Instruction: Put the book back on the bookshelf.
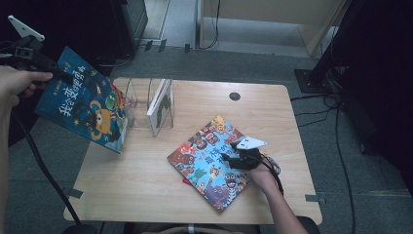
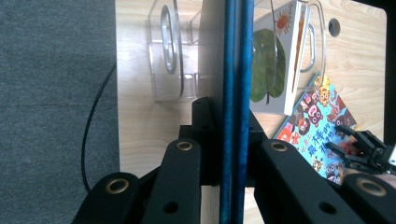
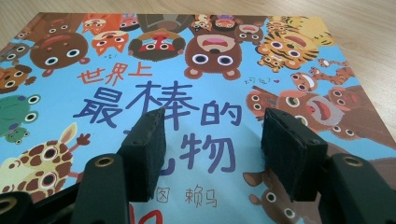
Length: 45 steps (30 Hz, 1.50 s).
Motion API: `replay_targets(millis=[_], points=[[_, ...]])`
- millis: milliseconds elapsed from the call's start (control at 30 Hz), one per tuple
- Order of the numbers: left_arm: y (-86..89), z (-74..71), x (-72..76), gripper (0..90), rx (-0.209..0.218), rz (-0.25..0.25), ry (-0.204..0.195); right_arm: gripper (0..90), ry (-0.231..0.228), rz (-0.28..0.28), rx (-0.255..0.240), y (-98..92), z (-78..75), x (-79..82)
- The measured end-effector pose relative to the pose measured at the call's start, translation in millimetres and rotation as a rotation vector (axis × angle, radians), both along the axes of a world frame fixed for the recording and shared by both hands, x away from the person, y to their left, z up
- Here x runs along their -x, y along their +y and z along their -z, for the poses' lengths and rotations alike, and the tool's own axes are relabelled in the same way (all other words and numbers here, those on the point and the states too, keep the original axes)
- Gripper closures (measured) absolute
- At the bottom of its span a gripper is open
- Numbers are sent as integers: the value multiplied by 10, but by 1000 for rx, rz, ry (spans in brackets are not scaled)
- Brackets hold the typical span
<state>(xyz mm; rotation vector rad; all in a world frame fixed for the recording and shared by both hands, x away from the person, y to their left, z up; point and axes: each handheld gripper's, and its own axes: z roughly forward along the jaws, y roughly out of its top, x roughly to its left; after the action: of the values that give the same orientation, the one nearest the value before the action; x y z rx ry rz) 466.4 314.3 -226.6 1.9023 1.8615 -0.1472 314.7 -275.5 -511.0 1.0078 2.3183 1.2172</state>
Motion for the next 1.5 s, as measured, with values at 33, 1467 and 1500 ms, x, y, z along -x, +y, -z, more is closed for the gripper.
replay_targets(millis=[33, 1467, 1500], points=[[5, 11, -18, 833, -1, -5, 0, 405, -1, 2, 1, 3, 0, 0], [-9, 313, -364, 730, 48, -17, -49, 408, 0, 9, 7, 21, -5, 23], [-6, 317, -363, 720, 43, -14, -46, 408, 0, 9, 7, 21, -5, 23]])
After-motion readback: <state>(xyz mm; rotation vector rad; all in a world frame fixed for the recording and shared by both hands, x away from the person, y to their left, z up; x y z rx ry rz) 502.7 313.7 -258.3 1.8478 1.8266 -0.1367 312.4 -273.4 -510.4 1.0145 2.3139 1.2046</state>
